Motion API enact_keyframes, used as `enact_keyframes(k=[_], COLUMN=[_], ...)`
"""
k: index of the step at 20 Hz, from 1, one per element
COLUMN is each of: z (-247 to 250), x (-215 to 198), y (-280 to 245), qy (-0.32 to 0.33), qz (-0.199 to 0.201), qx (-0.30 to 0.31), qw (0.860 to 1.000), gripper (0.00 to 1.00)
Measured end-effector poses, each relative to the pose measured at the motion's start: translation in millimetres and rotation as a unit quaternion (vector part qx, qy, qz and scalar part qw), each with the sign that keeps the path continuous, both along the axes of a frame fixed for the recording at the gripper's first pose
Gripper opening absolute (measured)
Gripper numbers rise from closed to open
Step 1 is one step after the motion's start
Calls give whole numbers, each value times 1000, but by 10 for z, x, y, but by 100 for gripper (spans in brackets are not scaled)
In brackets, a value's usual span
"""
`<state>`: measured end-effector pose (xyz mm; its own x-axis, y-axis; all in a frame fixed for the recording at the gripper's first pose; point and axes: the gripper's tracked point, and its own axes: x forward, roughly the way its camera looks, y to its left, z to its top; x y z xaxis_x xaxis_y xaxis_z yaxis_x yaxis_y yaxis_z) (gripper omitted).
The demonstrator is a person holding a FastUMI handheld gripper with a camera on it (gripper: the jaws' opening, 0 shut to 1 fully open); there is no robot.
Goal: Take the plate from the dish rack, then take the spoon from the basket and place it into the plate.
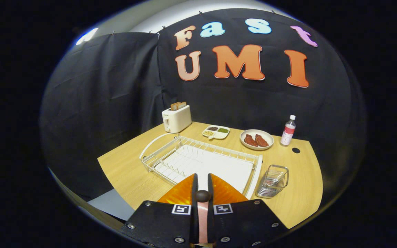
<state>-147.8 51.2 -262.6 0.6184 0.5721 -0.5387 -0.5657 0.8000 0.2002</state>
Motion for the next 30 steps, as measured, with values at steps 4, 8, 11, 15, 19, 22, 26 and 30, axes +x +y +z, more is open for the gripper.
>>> enact_keyframes(k=[4,8,11,15,19,22,26,30], z=[-308,-535,-630,-682,-712,-765,-952,-1109], x=[-211,-340,-369,-449,-525,-600,-713,-824], y=[68,84,7,-72,-180,-304,-442,-478], qy=[35,59,64,71,91,115,136,154], qz=[19,19,22,20,11,-1,-17,-17], qx=[-10,-14,-33,-43,-44,-43,-66,-81], qw=[999,998,997,996,995,992,988,985], gripper=[9,9,9,9,12,14,16,19])
